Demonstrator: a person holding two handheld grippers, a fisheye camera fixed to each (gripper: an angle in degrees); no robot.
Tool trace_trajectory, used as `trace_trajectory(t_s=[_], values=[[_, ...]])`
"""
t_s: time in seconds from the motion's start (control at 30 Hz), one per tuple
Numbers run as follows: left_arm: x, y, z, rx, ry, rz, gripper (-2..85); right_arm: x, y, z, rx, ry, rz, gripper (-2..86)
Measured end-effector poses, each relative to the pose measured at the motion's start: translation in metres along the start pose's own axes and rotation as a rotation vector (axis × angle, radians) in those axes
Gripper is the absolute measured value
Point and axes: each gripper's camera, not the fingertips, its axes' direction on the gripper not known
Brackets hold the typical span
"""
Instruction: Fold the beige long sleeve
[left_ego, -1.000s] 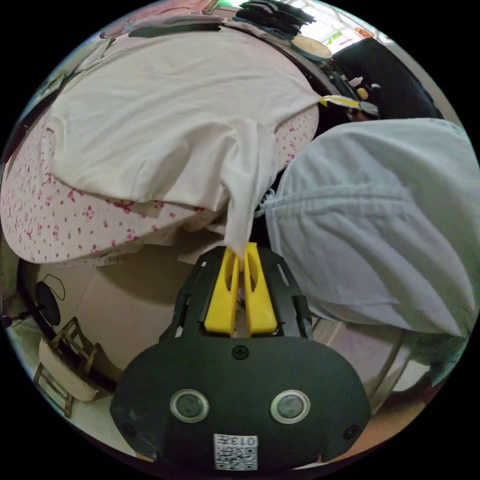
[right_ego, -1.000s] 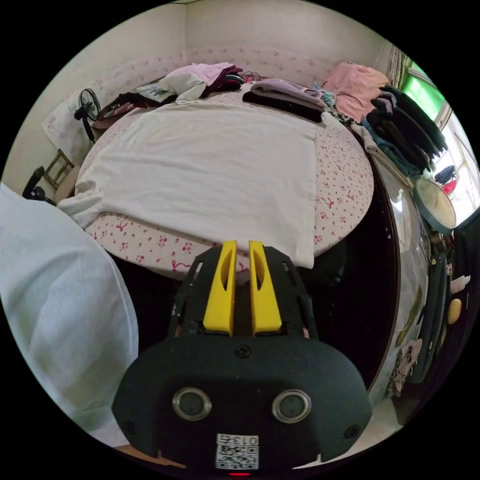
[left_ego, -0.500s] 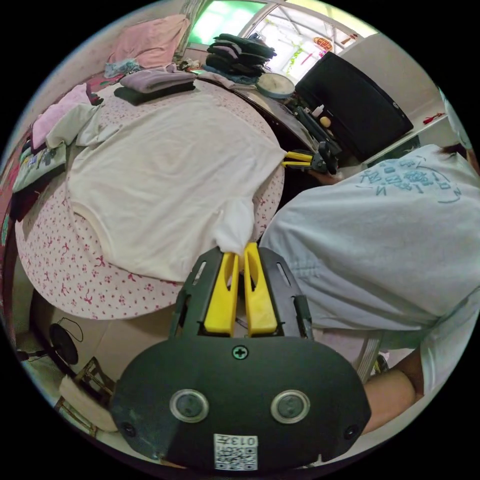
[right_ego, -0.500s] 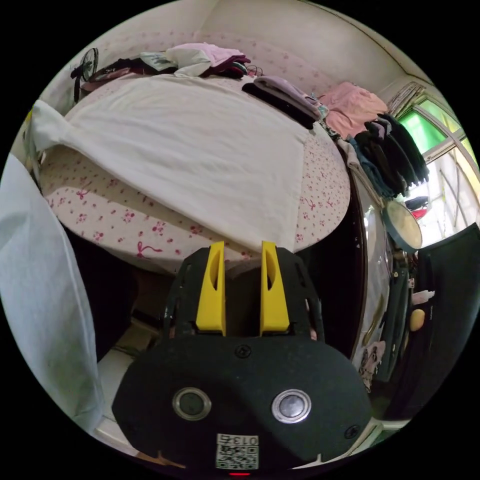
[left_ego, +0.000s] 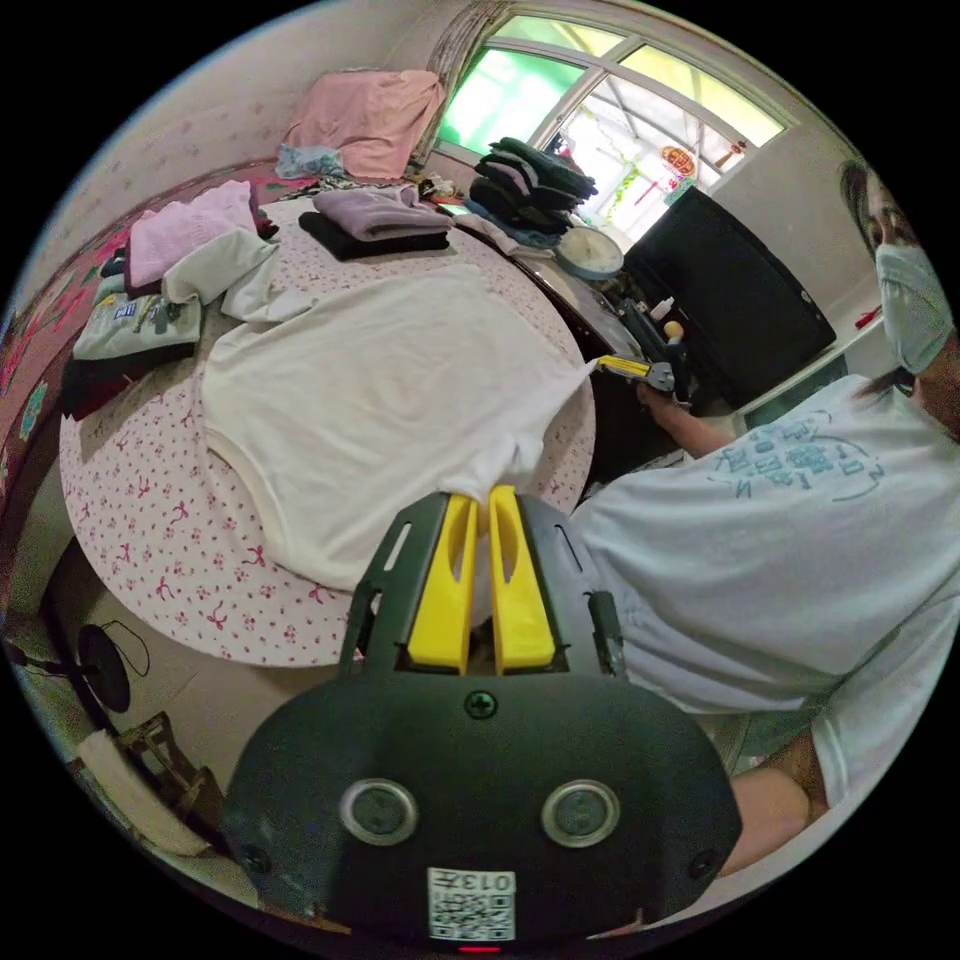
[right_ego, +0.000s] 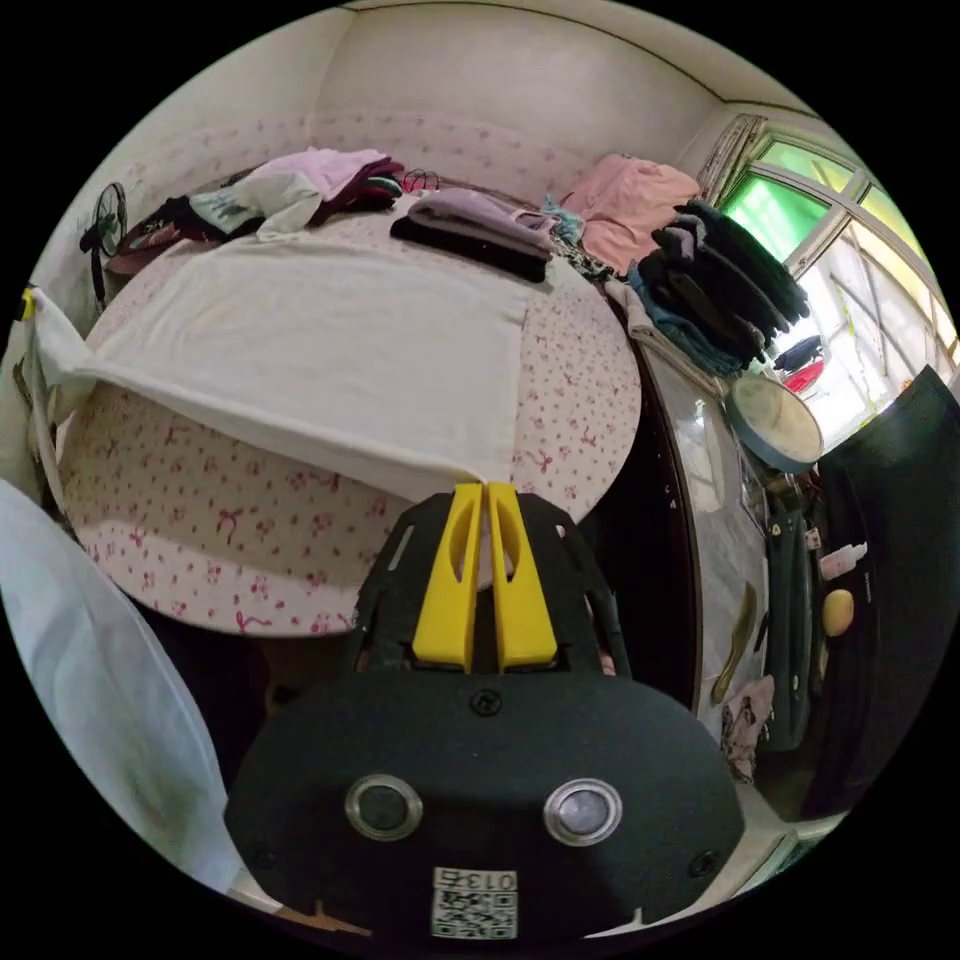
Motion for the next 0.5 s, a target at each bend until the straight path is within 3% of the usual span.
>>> trace_trajectory(t_s=[0.17,0.5], values=[[-0.063,-0.038,0.011,-0.067,-0.030,-0.082,0.8,0.008,-0.068,0.027,-0.017,-0.028,-0.045,0.7],[-0.172,-0.072,0.078,-0.166,0.003,-0.276,1.4,0.003,-0.161,0.130,-0.272,-0.088,-0.119,2.1]])
